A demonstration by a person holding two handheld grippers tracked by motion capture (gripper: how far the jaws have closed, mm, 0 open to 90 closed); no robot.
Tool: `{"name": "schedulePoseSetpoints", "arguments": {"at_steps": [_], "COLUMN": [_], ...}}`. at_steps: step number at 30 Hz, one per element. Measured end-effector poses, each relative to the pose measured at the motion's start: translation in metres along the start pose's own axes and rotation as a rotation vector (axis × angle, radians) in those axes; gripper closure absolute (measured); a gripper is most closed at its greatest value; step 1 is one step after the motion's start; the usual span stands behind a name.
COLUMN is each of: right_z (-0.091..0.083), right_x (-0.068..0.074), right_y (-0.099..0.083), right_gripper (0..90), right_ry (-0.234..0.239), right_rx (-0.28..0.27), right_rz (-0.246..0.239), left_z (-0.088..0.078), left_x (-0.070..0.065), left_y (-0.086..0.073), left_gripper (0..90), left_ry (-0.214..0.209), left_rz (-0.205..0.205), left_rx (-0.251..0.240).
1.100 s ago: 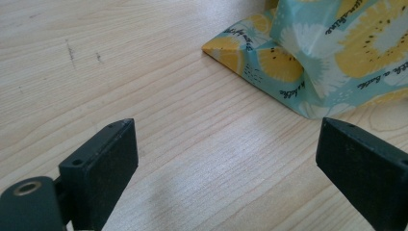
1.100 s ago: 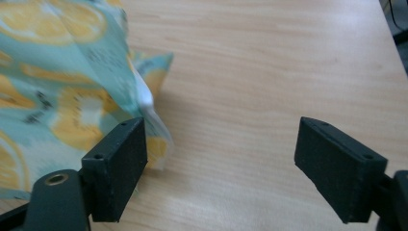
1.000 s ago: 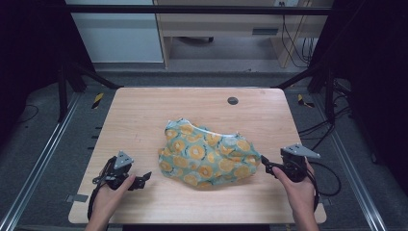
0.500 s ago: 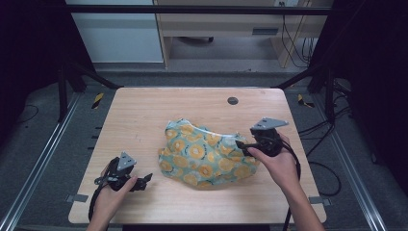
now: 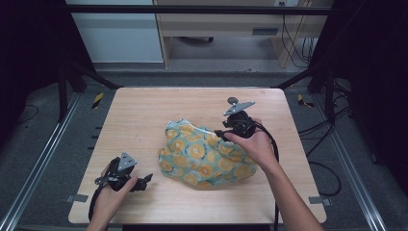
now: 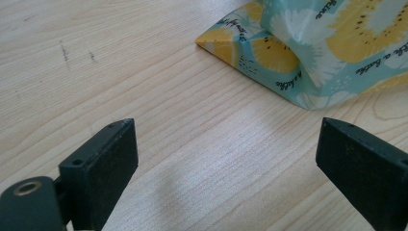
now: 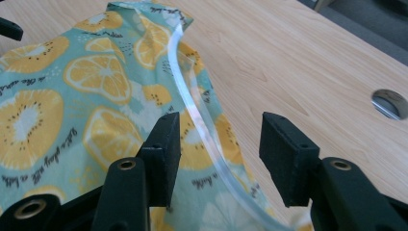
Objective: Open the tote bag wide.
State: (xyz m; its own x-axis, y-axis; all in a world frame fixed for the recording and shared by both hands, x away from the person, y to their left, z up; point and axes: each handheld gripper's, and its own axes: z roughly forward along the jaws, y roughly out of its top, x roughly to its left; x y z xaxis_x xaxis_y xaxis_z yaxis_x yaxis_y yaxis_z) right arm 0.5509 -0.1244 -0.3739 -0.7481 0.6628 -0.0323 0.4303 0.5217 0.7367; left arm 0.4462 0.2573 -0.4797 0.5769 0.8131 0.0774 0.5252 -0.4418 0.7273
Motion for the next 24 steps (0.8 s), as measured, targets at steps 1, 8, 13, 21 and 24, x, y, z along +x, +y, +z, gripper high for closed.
{"name": "schedulePoseSetpoints", "arguments": {"at_steps": [1,8,13,21,24], "right_z": [0.004,0.028,0.037,0.053,0.058], "right_x": [0.001,0.005,0.005,0.005,0.007], "right_y": [0.002,0.011,0.014,0.019,0.019], "right_gripper": [49.8,49.8,48.8,48.9,50.2], "right_ry": [0.013,0.061,0.08,0.119,0.138], "right_rx": [0.001,0.052,0.064,0.092,0.116], "right_rz": [-0.005,-0.017,-0.011,0.018,0.015], "left_z": [0.0,0.001,0.001,0.002,0.002], "left_x": [0.0,-0.001,-0.002,-0.003,-0.002], "left_y": [0.0,0.001,0.001,0.001,0.001], "left_gripper": [7.2,7.2,7.2,7.2,7.2], "left_ry": [-0.001,-0.004,-0.005,-0.008,-0.008], "left_rz": [0.001,0.009,0.01,0.013,0.013], "left_rx": [0.0,0.006,0.008,0.009,0.009]}}
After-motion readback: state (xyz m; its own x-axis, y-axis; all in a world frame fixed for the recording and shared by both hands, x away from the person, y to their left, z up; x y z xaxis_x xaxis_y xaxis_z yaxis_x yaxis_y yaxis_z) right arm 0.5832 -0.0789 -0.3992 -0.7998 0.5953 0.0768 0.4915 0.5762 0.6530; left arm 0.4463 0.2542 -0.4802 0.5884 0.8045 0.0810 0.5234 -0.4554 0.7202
